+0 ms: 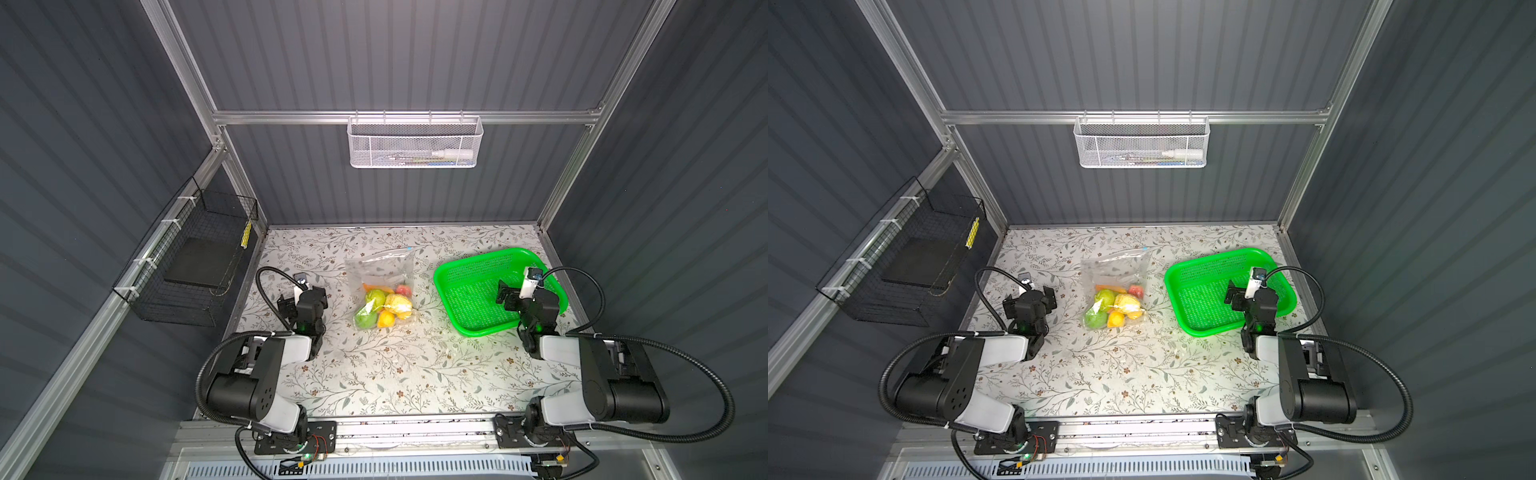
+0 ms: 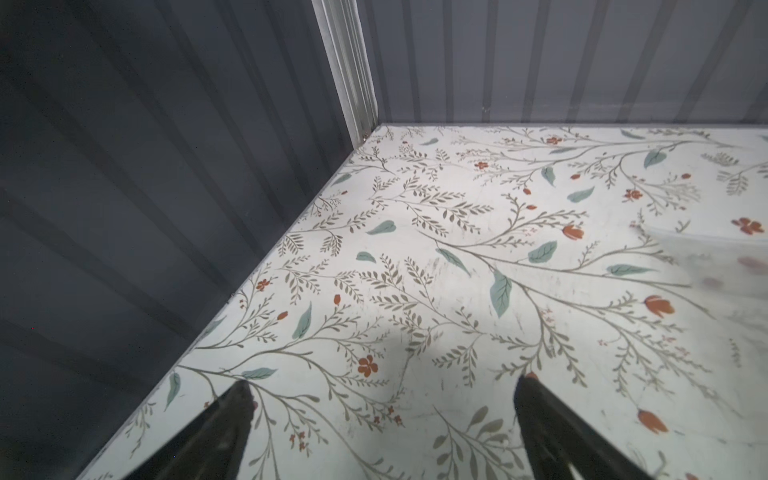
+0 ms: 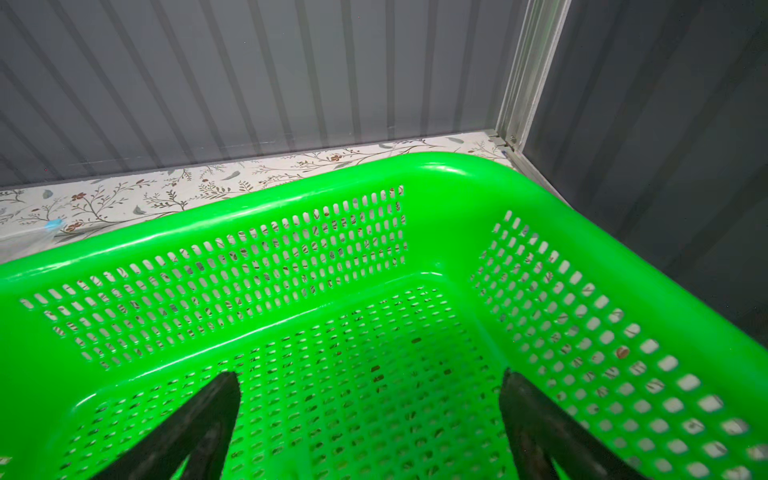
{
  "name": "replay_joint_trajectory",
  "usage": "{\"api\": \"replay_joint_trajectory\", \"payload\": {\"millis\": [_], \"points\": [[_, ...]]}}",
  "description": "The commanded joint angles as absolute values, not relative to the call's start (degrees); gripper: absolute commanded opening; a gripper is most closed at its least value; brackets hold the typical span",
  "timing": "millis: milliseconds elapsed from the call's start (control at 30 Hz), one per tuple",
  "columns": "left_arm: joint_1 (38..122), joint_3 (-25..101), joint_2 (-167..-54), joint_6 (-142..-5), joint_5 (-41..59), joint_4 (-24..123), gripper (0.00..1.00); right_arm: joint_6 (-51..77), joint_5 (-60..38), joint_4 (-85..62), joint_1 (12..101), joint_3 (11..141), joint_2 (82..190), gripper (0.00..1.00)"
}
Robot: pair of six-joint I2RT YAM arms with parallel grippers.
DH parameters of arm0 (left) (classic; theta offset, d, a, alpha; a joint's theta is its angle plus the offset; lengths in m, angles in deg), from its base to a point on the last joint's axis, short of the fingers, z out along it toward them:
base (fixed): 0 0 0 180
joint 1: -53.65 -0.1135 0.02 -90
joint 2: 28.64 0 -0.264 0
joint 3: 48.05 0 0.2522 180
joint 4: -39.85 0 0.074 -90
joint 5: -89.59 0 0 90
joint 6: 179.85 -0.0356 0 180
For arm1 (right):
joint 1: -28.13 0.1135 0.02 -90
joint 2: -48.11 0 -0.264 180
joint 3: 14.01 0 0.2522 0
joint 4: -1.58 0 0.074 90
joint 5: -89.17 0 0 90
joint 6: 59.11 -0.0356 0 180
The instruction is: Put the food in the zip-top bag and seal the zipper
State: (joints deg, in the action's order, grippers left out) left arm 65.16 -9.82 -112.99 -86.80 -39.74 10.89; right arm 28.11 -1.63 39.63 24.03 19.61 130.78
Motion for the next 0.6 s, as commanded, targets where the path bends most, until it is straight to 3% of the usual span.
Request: {"api": "replay_joint_trajectory", "payload": {"millis": [0, 200, 433, 567], "points": [[64.73, -8.51, -109.79, -83.2, -43.59, 21.07, 1.0, 27.47, -1.97, 41.52, 23.83, 19.09, 131.17, 0.99], [64.64, -13.27, -108.31, -84.35, -42.73, 15.66, 1.0, 27.47, -1.99, 41.52, 23.82, 19.09, 131.17, 0.99], [64.56, -13.57, -120.84, -88.87, -36.71, -6.58, 1.0, 27.46, -1.95, 41.69, 23.82, 19.01, 131.17, 0.99], [64.49, -11.14, -124.15, -90.61, -31.47, -4.26, 0.99, 27.47, -1.95, 41.78, 23.82, 19.0, 131.17, 0.99]]}}
